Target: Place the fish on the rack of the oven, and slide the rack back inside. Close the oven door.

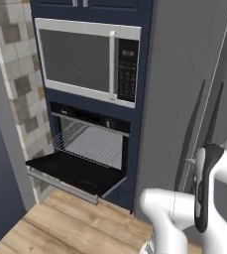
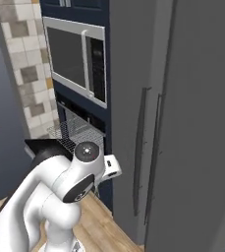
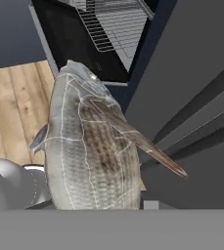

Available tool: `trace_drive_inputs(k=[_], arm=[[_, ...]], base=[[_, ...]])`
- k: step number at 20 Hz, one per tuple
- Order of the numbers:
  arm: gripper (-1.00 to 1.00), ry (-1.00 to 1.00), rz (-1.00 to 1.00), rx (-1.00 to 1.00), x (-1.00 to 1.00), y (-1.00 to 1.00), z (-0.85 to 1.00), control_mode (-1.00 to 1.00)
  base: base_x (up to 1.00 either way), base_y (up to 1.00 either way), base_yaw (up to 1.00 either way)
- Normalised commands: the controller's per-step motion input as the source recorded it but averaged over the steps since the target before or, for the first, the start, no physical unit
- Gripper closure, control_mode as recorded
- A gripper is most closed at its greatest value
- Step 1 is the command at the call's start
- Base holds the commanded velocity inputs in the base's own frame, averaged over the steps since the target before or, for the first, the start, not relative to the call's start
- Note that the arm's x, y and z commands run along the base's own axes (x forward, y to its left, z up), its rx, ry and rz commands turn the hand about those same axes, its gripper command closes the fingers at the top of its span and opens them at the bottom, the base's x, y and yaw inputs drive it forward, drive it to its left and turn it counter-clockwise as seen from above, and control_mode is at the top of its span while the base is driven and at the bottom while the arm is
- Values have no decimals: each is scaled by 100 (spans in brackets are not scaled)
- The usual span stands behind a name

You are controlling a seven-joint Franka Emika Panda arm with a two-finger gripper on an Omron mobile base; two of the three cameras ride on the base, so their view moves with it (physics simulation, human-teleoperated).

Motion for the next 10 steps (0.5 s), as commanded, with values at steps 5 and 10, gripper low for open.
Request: trace_drive_inputs(k=[5,10], arm=[[100,0,0,0,0,0,0,100],[100,0,0,0,0,0,0,100]], base=[[54,2,28],[75,3,24]])
